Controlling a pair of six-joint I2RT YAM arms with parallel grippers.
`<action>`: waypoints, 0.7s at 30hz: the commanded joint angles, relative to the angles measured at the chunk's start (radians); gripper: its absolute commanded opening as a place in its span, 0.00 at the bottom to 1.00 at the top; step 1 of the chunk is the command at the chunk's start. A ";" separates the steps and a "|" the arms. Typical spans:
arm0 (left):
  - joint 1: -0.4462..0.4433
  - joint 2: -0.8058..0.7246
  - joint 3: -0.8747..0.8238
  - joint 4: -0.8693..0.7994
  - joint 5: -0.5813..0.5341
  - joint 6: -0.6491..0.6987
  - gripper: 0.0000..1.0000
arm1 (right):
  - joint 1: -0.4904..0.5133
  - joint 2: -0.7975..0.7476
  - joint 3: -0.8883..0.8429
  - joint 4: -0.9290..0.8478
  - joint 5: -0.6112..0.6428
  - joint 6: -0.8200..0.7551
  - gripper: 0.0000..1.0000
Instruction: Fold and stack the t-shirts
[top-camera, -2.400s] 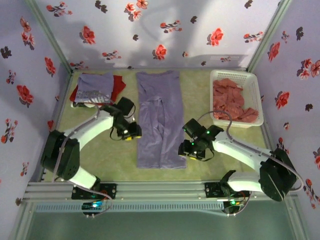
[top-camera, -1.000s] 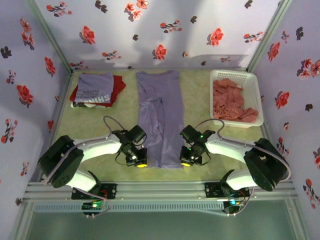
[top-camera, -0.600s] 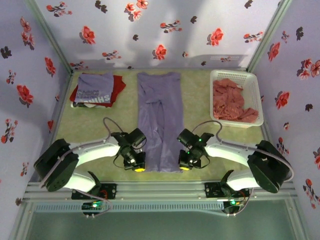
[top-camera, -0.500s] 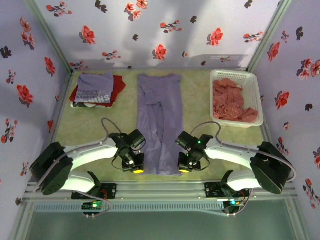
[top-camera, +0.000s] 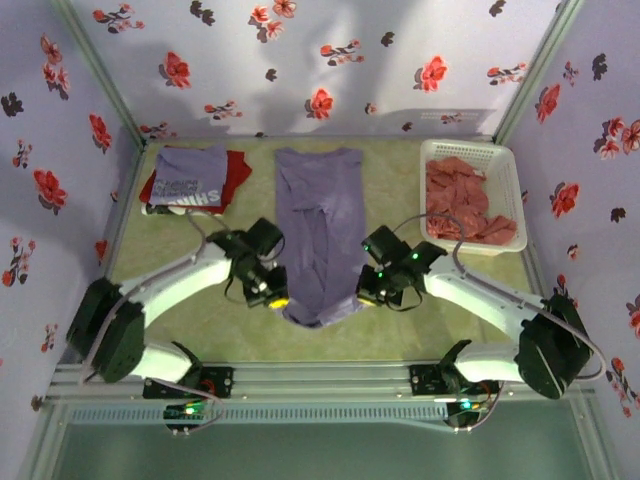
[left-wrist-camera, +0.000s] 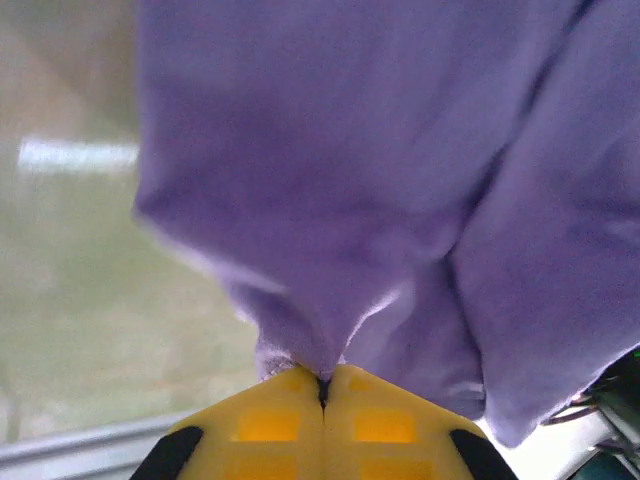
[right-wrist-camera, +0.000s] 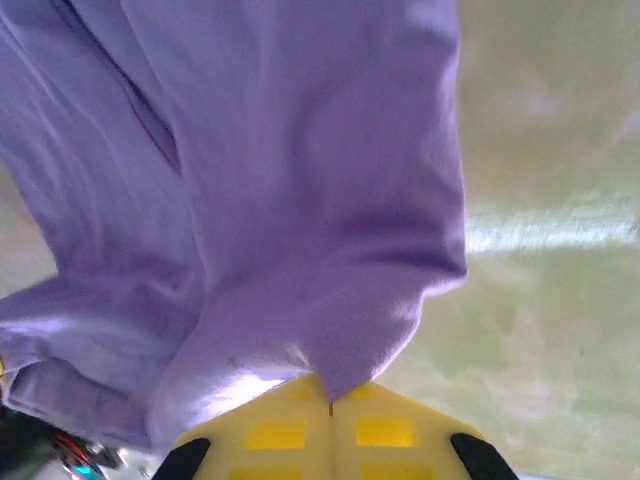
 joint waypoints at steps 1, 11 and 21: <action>0.062 0.115 0.198 -0.120 -0.035 0.184 0.00 | -0.092 0.065 0.088 0.015 0.035 -0.090 0.00; 0.227 0.438 0.618 -0.192 -0.024 0.364 0.00 | -0.252 0.383 0.418 0.010 -0.003 -0.285 0.00; 0.330 0.647 0.866 -0.242 -0.063 0.421 0.00 | -0.325 0.640 0.654 0.017 -0.040 -0.353 0.00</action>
